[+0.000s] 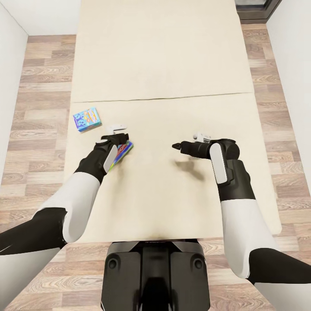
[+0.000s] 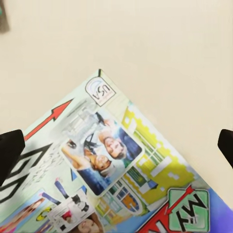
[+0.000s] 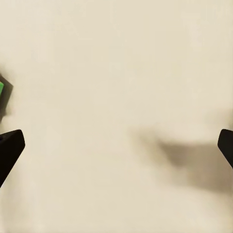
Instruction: Put all the toys in the child's room - the three board games (two on the bed and one on the table), the two jigsaw puzzles on the table, and the tennis ball on the table - inside the toy box on the table in the child's room.
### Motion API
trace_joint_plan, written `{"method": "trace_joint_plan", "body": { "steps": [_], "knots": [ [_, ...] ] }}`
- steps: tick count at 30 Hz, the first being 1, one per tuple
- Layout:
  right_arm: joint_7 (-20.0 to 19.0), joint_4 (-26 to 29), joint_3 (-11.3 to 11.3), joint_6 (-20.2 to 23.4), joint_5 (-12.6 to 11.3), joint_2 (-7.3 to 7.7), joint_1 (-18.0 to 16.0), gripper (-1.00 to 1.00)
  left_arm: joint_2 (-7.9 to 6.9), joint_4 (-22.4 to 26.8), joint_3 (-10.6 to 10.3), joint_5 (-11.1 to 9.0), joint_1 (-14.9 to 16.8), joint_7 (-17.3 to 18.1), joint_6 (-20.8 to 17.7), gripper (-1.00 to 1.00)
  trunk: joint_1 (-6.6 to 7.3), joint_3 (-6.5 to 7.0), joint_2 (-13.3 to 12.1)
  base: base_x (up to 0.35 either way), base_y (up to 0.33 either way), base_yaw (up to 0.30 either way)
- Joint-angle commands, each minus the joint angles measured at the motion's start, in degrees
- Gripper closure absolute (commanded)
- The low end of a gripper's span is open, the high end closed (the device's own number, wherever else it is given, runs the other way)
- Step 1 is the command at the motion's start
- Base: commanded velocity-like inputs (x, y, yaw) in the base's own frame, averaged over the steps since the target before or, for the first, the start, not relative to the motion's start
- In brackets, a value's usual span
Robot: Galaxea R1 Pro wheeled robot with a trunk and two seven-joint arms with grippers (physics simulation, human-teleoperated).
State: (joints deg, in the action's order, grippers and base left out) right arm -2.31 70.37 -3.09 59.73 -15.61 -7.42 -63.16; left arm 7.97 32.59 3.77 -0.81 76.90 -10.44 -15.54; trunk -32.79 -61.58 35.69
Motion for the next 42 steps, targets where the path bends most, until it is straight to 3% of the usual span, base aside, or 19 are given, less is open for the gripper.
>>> {"method": "trace_joint_plan", "body": {
  "steps": [1,42],
  "knots": [
    [-0.2,0.0,-0.2,0.3,0.1,-0.06,0.0,-1.00,0.01,0.1,0.2,-0.1,0.0,-0.1,-0.3,-1.00,-0.02,-0.04,0.1,0.000,0.000,0.000],
    [-0.2,0.1,-0.1,0.3,0.1,-0.06,0.0,-1.00,-0.12,2.1,0.2,0.1,0.0,-0.2,-0.2,-1.00,-0.02,-0.10,0.1,0.000,0.000,0.000]
  ]
}}
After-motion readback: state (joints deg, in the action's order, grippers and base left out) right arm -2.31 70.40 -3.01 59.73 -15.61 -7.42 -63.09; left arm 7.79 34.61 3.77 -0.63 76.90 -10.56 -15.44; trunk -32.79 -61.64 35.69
